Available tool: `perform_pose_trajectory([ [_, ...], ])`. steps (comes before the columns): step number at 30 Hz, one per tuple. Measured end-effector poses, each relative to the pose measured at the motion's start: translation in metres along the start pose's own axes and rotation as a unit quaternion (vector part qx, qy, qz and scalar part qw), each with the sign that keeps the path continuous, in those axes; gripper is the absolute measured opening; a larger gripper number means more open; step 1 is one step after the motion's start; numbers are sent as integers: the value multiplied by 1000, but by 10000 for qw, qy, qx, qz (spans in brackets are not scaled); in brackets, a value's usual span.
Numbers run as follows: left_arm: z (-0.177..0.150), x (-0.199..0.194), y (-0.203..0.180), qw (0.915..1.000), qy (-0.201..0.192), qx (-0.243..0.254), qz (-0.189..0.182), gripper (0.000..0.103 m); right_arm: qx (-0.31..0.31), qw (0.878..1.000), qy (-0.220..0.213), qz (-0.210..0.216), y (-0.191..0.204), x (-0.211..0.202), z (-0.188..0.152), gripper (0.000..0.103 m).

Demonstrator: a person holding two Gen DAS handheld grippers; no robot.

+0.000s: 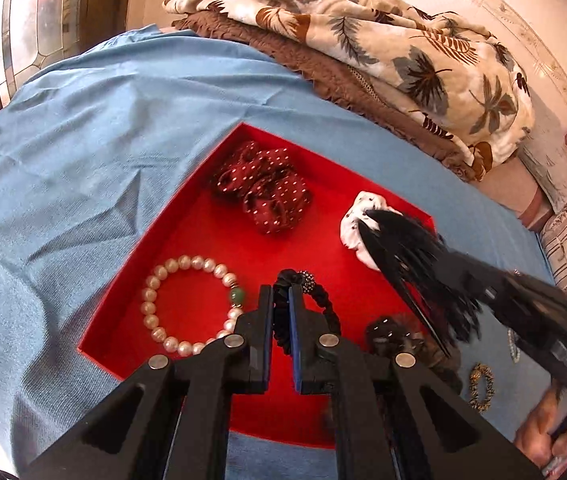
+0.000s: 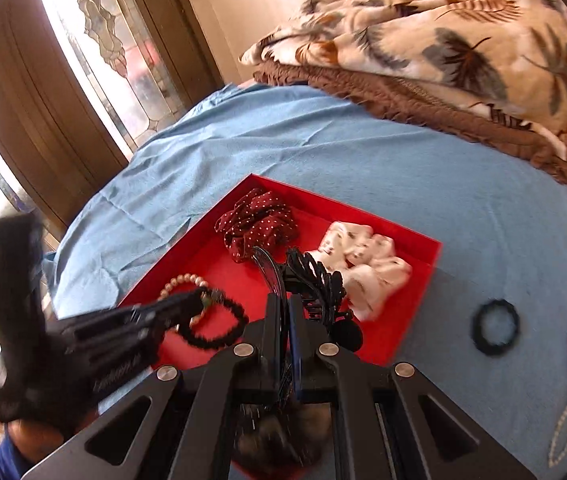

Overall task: Organize jewelry
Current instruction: 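Lower the hair ties and claw clip into the tray and open both tools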

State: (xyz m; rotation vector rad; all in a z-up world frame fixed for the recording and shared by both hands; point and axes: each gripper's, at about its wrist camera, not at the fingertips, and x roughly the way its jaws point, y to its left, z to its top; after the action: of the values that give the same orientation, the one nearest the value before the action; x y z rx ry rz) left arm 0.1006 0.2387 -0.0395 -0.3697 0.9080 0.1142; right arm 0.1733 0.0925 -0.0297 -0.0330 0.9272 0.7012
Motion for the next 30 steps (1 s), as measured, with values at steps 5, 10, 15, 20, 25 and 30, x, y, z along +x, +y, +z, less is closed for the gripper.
perform_pose_trajectory([
  [5, -8, 0, 5, 9999, 10, 71, 81, 7, -10, 9998, 168, -58, 3, 33, 9, 5],
  [10, -10, 2, 3, 9998, -8, 172, 110, 7, 43, 9996, 260, -63, 2, 51, 10, 5],
  [15, -12, 1, 2, 9994, -79, 243, 226, 7, 129, 9994, 315, -43, 0, 60, 9, 5],
  [20, -12, 1, 2, 9988, -142, 287, 377, 8, 122, 9994, 317, -36, -1, 60, 8, 5],
  [25, -12, 1, 3, 9983, -191, 298, 456, 8, 141, 9993, 336, 25, 1, 62, 9, 6],
  [30, -12, 1, 2, 9981, -220, 342, 458, 10, 91, 9995, 293, 36, 4, 57, 9, 6],
])
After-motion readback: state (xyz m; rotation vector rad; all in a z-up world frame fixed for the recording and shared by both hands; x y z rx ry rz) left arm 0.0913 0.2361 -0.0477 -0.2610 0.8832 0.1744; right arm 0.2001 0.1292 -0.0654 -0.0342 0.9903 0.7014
